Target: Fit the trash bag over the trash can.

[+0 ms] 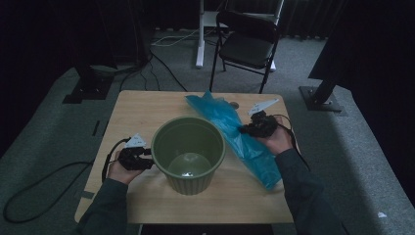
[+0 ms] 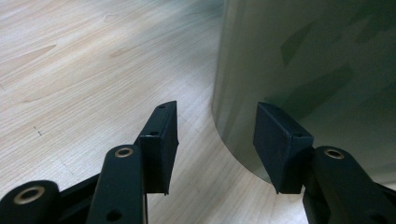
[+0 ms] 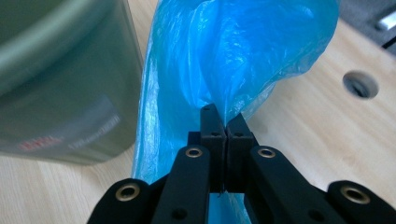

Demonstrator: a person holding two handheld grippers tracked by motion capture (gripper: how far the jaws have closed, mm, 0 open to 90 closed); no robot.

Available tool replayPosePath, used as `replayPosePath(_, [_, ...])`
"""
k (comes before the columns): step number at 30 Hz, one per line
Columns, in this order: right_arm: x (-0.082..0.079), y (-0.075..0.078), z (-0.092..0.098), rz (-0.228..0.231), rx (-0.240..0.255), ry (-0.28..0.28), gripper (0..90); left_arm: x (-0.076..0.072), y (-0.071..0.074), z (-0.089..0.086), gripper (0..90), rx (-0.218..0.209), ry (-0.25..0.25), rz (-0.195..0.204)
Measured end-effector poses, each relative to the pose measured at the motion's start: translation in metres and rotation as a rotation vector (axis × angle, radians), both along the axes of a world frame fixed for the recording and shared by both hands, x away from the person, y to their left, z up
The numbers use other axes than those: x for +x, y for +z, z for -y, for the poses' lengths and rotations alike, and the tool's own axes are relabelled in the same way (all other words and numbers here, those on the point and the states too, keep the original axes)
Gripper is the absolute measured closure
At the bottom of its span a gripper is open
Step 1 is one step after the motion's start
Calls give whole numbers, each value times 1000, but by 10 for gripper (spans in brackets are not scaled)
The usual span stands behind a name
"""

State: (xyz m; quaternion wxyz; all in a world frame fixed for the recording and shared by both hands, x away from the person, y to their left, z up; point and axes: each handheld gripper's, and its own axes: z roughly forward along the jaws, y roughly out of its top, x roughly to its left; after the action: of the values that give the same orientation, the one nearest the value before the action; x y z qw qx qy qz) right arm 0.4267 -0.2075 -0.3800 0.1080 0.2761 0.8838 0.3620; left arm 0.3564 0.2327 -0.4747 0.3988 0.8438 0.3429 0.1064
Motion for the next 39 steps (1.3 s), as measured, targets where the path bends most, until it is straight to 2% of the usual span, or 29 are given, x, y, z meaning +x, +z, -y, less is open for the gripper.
replayPosePath(4, [1, 16, 0, 18, 24, 6, 891, -2, 3, 0, 543, 7, -14, 3])
replayPosePath(5, [1, 16, 0, 18, 24, 6, 891, -2, 3, 0, 545, 7, -14, 3])
replayPosePath(6, [0, 23, 0, 31, 30, 10, 891, -2, 3, 0, 546, 6, -14, 5])
replayPosePath(9, [-1, 31, 0, 46, 33, 14, 890, -3, 3, -1, 539, 0, -15, 7])
replayPosePath(12, [-3, 46, 0, 70, 43, 22, 890, -4, 3, -3, 529, -13, -18, 10])
replayPosePath(17, [-4, 55, -1, 86, 47, 30, 890, -5, 4, -3, 523, -15, -22, 12])
replayPosePath(20, [-4, 68, -6, 103, 52, 36, 890, -6, 4, -3, 523, -13, -26, 15])
replayPosePath(29, [-2, 81, -26, 123, 58, 68, 890, -6, 4, -2, 524, -11, -25, 22])
replayPosePath(37, [-1, 91, -45, 111, 115, 110, 890, -4, 4, 2, 525, -12, -30, 25])
replayPosePath(39, [-1, 93, -51, 114, 115, 118, 890, -4, 3, 3, 525, -10, -29, 25])
